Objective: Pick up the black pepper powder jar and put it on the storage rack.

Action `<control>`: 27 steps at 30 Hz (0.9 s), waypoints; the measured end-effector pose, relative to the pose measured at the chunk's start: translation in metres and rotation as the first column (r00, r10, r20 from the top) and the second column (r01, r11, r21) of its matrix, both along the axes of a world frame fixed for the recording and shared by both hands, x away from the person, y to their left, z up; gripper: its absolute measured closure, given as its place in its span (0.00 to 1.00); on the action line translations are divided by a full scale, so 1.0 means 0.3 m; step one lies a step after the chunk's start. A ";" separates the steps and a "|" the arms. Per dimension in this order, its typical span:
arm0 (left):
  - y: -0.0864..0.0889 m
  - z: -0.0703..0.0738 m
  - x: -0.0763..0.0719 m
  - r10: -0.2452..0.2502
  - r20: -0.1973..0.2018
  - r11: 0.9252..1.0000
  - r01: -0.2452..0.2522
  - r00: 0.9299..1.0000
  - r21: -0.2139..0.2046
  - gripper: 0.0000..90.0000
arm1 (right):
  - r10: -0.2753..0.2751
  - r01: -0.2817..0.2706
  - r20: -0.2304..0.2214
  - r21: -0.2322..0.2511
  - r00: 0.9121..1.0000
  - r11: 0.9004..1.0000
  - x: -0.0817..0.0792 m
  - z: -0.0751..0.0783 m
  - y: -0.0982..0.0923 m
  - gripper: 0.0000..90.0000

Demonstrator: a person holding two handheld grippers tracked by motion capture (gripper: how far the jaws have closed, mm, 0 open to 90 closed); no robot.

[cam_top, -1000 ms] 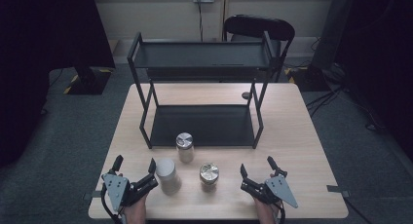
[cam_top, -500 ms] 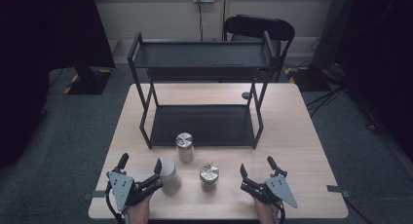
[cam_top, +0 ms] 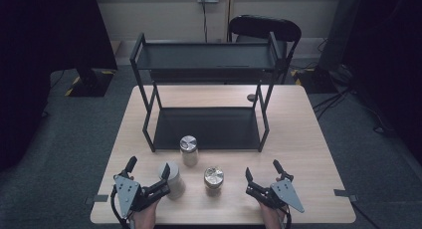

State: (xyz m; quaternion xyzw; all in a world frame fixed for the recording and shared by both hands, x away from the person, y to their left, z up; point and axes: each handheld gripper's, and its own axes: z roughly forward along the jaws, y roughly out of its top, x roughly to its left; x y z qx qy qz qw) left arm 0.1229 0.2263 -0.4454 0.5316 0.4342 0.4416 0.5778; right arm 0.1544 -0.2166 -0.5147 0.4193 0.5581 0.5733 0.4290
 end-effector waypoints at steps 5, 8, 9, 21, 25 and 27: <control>-0.005 0.000 -0.001 -0.019 0.006 1.000 0.018 1.000 0.020 0.00 | -0.001 0.001 0.000 -0.001 1.000 1.000 0.000 0.000 0.001 0.04; -0.008 -0.001 0.000 -0.030 0.002 0.999 0.030 1.000 0.026 0.00 | -0.001 0.001 -0.001 0.000 1.000 1.000 0.000 0.000 0.000 0.04; -0.008 -0.001 0.000 -0.030 0.002 0.999 0.030 1.000 0.026 0.00 | -0.001 0.001 -0.001 -0.001 1.000 1.000 0.000 0.000 0.001 0.04; -0.018 -0.010 -0.001 -0.062 -0.005 0.997 0.062 0.998 0.043 0.00 | -0.002 0.002 0.000 -0.003 1.000 1.000 0.000 0.001 0.002 0.04; -0.019 -0.019 -0.001 -0.071 -0.013 0.997 0.072 0.997 0.042 0.00 | -0.002 0.002 0.000 -0.002 1.000 1.000 0.000 0.000 0.002 0.04; -0.018 -0.021 0.000 -0.076 -0.017 0.996 0.076 0.997 0.041 0.00 | -0.002 0.002 0.000 -0.004 1.000 1.000 0.000 0.000 0.002 0.04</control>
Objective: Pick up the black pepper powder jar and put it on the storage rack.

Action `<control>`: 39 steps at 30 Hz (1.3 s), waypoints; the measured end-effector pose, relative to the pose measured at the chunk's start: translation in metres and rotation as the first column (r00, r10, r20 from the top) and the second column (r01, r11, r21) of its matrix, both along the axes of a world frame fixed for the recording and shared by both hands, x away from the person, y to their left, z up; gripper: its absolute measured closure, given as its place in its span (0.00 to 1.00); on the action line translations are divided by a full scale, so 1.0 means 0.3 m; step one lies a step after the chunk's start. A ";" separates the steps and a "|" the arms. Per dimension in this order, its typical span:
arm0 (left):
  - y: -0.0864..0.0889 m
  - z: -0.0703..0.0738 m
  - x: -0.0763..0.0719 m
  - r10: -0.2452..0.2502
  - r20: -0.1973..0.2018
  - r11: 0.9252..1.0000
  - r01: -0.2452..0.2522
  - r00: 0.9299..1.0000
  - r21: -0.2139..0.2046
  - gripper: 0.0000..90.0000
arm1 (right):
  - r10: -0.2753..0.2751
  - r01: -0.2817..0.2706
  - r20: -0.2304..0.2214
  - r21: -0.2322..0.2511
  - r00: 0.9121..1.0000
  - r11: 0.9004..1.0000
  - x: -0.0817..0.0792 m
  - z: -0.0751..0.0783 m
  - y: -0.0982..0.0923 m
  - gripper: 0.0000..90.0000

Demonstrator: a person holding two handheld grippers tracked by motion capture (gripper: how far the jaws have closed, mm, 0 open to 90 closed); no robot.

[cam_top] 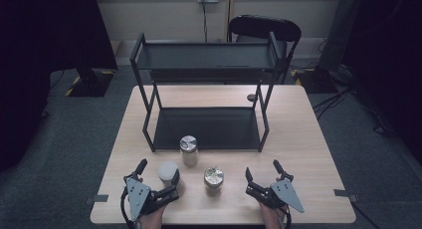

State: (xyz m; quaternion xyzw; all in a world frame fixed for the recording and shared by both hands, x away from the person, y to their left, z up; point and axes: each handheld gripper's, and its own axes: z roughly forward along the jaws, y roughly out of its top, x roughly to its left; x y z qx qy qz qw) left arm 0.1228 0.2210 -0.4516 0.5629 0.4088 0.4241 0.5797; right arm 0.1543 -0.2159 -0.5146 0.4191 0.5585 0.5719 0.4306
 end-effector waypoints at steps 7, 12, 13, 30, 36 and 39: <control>-0.005 -0.006 -0.002 -0.004 -0.003 1.000 0.004 1.000 0.002 0.00 | 0.000 0.000 0.000 -0.001 1.000 1.000 0.000 0.000 0.000 0.04; -0.005 -0.010 -0.002 -0.007 -0.002 1.000 0.007 1.000 0.001 0.02 | 0.000 0.000 0.000 0.000 1.000 1.000 0.000 0.000 0.000 0.04; -0.004 -0.010 -0.002 -0.011 -0.004 1.000 0.011 1.000 0.003 0.02 | 0.000 0.000 0.000 0.000 1.000 1.000 0.000 0.000 0.000 0.04; -0.013 -0.025 -0.003 -0.015 -0.024 1.000 0.015 1.000 0.013 0.07 | -0.002 0.002 0.002 0.001 1.000 1.000 -0.001 -0.001 0.001 0.04; -0.010 -0.030 -0.002 -0.016 -0.036 1.000 0.017 0.999 0.010 0.07 | -0.002 0.002 0.002 0.002 1.000 1.000 -0.001 -0.001 0.001 0.04; -0.006 -0.033 0.000 -0.021 -0.043 1.000 0.021 0.999 0.006 0.09 | -0.002 0.002 0.002 0.000 1.000 1.000 -0.001 -0.001 0.001 0.04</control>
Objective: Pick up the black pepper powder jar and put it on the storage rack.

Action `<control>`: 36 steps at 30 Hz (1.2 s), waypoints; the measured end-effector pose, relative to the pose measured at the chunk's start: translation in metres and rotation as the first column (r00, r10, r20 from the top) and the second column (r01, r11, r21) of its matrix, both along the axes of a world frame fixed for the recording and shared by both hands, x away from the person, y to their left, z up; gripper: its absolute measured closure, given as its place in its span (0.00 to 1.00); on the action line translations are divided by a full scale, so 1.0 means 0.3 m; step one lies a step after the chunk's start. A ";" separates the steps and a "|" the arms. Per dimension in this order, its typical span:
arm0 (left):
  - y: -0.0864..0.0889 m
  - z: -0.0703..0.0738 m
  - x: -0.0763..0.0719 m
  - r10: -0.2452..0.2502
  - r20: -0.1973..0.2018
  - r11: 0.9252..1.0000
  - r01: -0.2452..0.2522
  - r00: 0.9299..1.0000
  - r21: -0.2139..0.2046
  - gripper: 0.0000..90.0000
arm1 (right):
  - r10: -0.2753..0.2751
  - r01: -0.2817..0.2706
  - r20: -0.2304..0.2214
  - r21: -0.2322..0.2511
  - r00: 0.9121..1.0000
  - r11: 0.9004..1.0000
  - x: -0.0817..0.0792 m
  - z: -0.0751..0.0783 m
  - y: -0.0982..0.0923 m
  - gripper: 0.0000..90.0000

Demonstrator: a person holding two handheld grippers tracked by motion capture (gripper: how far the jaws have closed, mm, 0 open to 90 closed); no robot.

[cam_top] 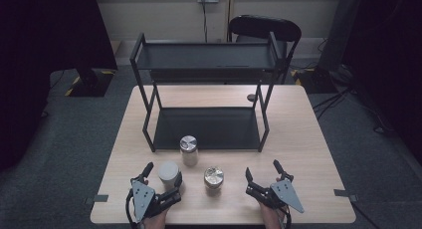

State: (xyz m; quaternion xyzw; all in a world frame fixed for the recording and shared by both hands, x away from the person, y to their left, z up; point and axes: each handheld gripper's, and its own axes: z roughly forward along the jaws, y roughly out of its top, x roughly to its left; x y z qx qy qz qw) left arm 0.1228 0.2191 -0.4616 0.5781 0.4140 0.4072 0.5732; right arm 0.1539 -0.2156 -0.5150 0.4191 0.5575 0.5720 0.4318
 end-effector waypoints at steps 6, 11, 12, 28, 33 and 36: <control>0.003 -0.004 0.004 -0.009 -0.020 1.000 0.009 1.000 -0.001 0.12 | 0.001 -0.001 0.001 -0.002 1.000 1.000 0.000 0.000 0.000 0.04; 0.005 -0.011 0.007 -0.016 -0.030 1.000 0.015 0.999 -0.008 0.13 | 0.001 -0.001 0.001 -0.002 1.000 1.000 0.000 0.000 0.000 0.04; 0.006 -0.013 0.007 -0.018 -0.033 1.000 0.017 0.999 -0.008 0.14 | 0.001 -0.001 0.000 -0.002 1.000 1.000 0.000 0.000 0.000 0.04; 0.018 -0.024 0.036 -0.054 -0.088 0.998 0.055 0.995 0.013 0.26 | 0.000 0.000 0.000 -0.003 1.000 1.000 0.000 0.000 0.001 0.04; 0.018 -0.032 0.039 -0.055 -0.101 0.998 0.055 0.993 0.003 0.28 | -0.001 0.001 0.001 -0.003 1.000 1.000 0.000 0.000 0.001 0.04; 0.020 -0.035 0.041 -0.055 -0.107 0.998 0.056 0.993 0.002 0.30 | -0.001 0.001 0.001 -0.005 1.000 1.000 0.000 0.000 0.002 0.04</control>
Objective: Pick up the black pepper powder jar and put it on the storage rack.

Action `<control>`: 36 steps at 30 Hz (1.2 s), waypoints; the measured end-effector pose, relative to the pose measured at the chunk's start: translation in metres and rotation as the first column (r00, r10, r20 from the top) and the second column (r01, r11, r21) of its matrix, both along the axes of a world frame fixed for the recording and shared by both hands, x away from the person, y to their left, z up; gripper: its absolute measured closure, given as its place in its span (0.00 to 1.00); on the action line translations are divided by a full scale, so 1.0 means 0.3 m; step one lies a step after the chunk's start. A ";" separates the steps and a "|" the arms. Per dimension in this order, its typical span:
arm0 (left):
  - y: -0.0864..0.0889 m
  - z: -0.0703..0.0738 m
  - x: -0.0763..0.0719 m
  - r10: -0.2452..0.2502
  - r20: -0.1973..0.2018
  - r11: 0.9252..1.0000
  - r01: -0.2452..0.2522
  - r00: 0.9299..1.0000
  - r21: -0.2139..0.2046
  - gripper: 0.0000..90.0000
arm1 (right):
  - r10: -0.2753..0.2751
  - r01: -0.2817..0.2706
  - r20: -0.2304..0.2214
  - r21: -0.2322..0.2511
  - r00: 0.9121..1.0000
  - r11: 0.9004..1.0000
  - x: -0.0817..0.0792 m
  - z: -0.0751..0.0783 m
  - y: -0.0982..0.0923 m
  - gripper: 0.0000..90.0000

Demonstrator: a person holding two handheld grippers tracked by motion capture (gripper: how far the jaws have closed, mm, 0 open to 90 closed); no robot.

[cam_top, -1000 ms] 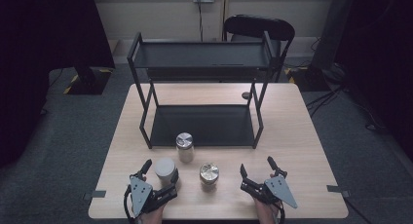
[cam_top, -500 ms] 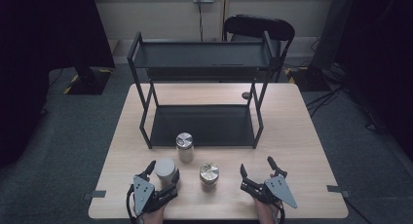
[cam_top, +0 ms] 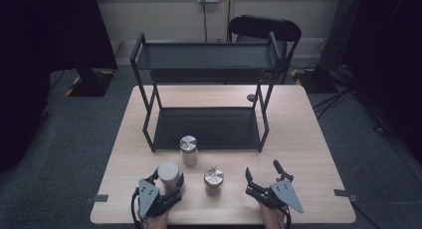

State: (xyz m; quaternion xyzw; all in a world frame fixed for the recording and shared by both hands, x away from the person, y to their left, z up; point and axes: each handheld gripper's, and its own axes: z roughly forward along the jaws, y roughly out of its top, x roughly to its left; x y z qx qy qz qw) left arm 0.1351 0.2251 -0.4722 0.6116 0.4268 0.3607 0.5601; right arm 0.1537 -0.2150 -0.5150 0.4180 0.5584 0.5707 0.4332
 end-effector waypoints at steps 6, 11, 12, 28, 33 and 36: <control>0.001 -0.001 0.002 -0.004 -0.003 1.000 0.004 1.000 0.004 0.34 | 0.000 0.000 0.000 0.001 1.000 1.000 0.000 0.000 0.000 0.04; 0.004 -0.004 0.000 -0.003 0.003 1.000 0.003 1.000 0.003 0.37 | -0.002 0.002 0.000 0.001 1.000 1.000 0.000 0.000 0.001 0.04; 0.004 -0.004 0.000 -0.003 0.003 1.000 0.003 1.000 0.003 0.37 | -0.002 0.002 0.000 0.001 1.000 1.000 0.000 0.000 0.001 0.04; -0.005 -0.019 -0.018 0.023 0.021 1.000 -0.023 1.000 -0.008 0.38 | -0.003 0.003 0.001 0.001 1.000 1.000 0.000 0.000 0.001 0.04; -0.003 -0.018 -0.017 0.024 0.019 1.000 -0.024 1.000 -0.008 0.38 | -0.004 0.004 0.001 0.001 1.000 1.000 -0.001 0.000 0.002 0.04; -0.004 -0.012 -0.017 0.027 0.014 1.000 -0.027 1.000 -0.003 0.38 | -0.005 0.005 0.000 0.002 1.000 1.000 -0.001 0.000 0.002 0.04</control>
